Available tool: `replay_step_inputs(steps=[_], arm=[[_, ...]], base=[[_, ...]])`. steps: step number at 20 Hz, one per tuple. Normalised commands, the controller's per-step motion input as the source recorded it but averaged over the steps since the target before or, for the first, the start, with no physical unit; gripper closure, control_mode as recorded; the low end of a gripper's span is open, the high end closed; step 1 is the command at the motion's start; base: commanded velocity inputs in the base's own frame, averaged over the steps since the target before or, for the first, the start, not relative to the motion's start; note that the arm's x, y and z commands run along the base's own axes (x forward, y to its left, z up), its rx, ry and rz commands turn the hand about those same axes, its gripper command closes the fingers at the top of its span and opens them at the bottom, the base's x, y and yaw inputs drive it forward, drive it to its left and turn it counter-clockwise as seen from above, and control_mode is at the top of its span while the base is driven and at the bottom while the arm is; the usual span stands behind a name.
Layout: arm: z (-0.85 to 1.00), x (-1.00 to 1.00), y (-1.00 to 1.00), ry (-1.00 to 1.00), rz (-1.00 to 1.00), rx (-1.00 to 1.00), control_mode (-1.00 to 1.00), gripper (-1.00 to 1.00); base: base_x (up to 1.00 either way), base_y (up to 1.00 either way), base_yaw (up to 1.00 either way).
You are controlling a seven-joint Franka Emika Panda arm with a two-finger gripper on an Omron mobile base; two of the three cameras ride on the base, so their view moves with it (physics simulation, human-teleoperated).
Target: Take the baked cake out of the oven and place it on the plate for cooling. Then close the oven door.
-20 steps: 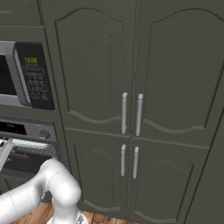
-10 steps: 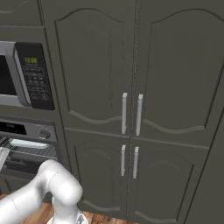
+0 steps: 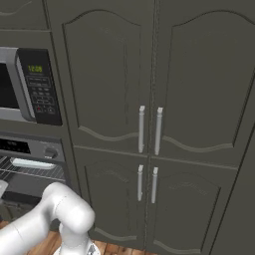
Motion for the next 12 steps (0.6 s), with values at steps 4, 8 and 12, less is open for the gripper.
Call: replay_step_inputs(steps=[4,8,12], arm=[[-0.64,-0.50,0.28,0.22,0.05,0.00,-1.00,1.00],[-0.14,-0.40,0.26,0.23,0.03,0.00,-1.00,1.00],[0.11,-0.31,0.26,0.26,0.00,0.00,-1.00,1.00]], base=[[0.00,0.00,0.00],[0.00,0.00,0.00],[0.00,0.00,0.00]])
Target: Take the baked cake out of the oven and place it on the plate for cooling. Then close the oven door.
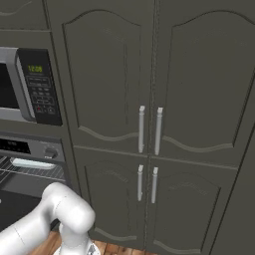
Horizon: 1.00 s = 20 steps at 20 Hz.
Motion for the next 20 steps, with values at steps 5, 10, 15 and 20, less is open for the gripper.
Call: replay_step_inputs(steps=[5,10,15,20], arm=[[0.20,-0.21,0.21,0.24,0.00,0.00,-1.00,-1.00],[0.10,-0.07,0.01,0.05,0.00,-0.08,-1.00,-1.00],[-0.03,-0.09,-0.09,-0.15,0.00,-0.16,-1.00,-1.00],[0.00,0.06,-0.13,-0.04,-0.01,-0.10,-1.00,-1.00]], base=[[0.00,0.00,0.00],[0.00,0.00,0.00],[0.00,0.00,0.00],[0.00,0.00,0.00]])
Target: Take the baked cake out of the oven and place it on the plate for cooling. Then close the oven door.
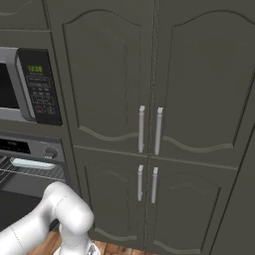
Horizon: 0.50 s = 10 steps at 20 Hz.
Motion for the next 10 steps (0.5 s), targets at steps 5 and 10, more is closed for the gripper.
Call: replay_step_inputs(steps=[5,10], arm=[[0.05,0.15,-0.13,0.00,-0.01,-0.02,-1.00,-1.00],[0.01,0.15,-0.08,-0.03,0.00,0.00,-1.00,-1.00]], base=[[0.00,0.00,0.00],[0.00,0.00,0.00]])
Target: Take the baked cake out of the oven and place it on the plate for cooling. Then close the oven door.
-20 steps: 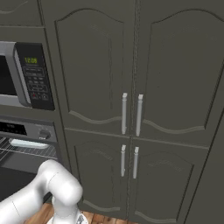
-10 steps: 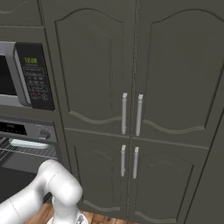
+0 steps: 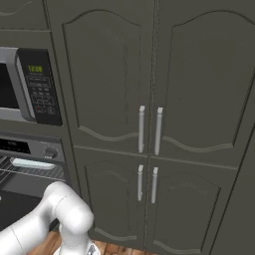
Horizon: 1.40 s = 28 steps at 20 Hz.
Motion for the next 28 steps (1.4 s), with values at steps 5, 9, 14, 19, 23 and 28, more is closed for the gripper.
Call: replay_step_inputs(steps=[5,9,14,19,23,28], arm=[[0.00,0.24,0.00,-0.16,-0.12,-0.08,-1.00,-1.00],[0.00,0.26,0.00,-0.16,-0.13,-0.08,-1.00,-1.00],[0.00,0.24,0.00,-0.16,-0.06,-0.06,-1.00,-1.00],[0.00,0.18,-0.02,-0.39,0.06,-0.01,-1.00,-1.00],[0.00,0.21,-0.10,-0.35,0.18,0.04,-1.00,-1.00],[0.03,0.32,-0.18,-0.20,0.17,0.12,-1.00,-1.00]], base=[[0.00,0.00,0.00],[0.00,0.00,0.00],[0.00,0.00,0.00],[0.00,0.00,0.00],[0.00,0.00,0.00],[0.00,0.00,0.00]])
